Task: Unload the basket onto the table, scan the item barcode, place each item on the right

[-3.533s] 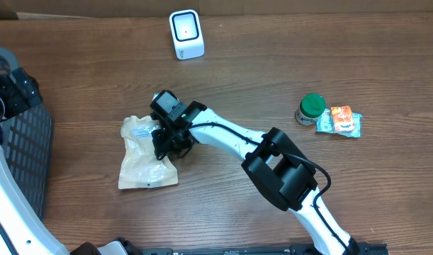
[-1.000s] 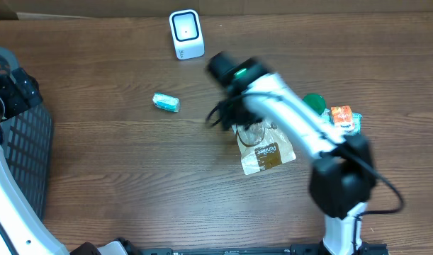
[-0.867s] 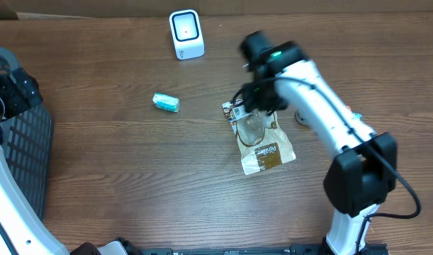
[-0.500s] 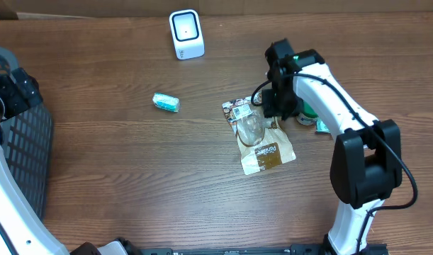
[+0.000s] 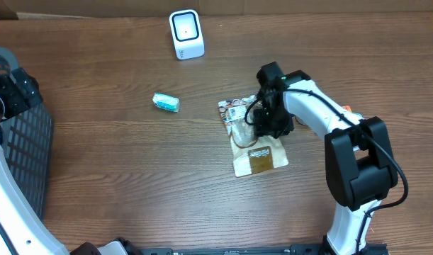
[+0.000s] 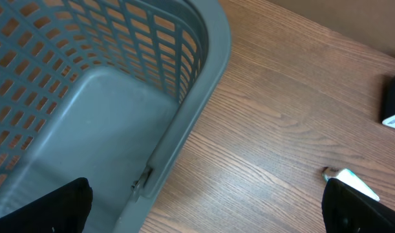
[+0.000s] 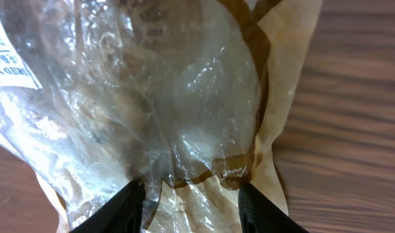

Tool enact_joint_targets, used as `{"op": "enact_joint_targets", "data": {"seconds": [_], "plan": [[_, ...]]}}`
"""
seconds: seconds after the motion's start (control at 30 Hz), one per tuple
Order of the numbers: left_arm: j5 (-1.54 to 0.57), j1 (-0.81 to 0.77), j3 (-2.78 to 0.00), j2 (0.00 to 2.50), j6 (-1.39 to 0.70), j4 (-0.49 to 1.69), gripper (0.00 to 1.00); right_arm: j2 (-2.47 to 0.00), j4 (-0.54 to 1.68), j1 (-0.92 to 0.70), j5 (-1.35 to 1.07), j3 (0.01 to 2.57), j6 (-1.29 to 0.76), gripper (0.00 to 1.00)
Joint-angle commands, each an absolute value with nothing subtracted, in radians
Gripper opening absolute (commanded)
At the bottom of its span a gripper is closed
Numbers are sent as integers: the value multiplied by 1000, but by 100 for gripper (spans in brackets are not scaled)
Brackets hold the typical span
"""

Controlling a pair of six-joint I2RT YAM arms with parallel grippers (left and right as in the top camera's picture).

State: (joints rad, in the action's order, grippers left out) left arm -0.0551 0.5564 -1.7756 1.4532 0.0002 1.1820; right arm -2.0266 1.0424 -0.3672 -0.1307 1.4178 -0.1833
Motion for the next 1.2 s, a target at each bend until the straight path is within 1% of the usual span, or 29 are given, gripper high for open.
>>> {"op": "enact_joint_targets", "data": {"seconds": [0.0,0.2,0.4,0.6,0.77,0.83,1.0,1.1,1.17], "plan": [[-52,556,-1797,1451,12,1178,99,-2026,1023,-431,-185,1407,-182,49],[-52,556,-1797,1451,12,1178,99,-2026,1007,-483,-184,1407,-201,50],[-52,556,-1797,1451,12,1178,100,-2025,1039,-469,-185,1436,-201,53],[-52,556,-1797,1451,12,1178,100,-1957,1162,-418,-184,1536,-173,53],[-52,556,-1797,1451,12,1178,99,-1849,1225,-340,-190,1545,-158,54],[-52,556,-1797,1451,12,1178,100,-1834,1236,-305,-220,1545,-153,56],[-52,556,-1797,1451,12,1178,100,-1836,1205,-234,-356,1505,-83,57],[-52,556,-1797,1451,12,1178,99,-1839,1159,-227,-372,1460,-73,57],[-52,556,-1797,1451,12,1178,100,-1840,1130,-227,-373,1433,-74,60]]}}
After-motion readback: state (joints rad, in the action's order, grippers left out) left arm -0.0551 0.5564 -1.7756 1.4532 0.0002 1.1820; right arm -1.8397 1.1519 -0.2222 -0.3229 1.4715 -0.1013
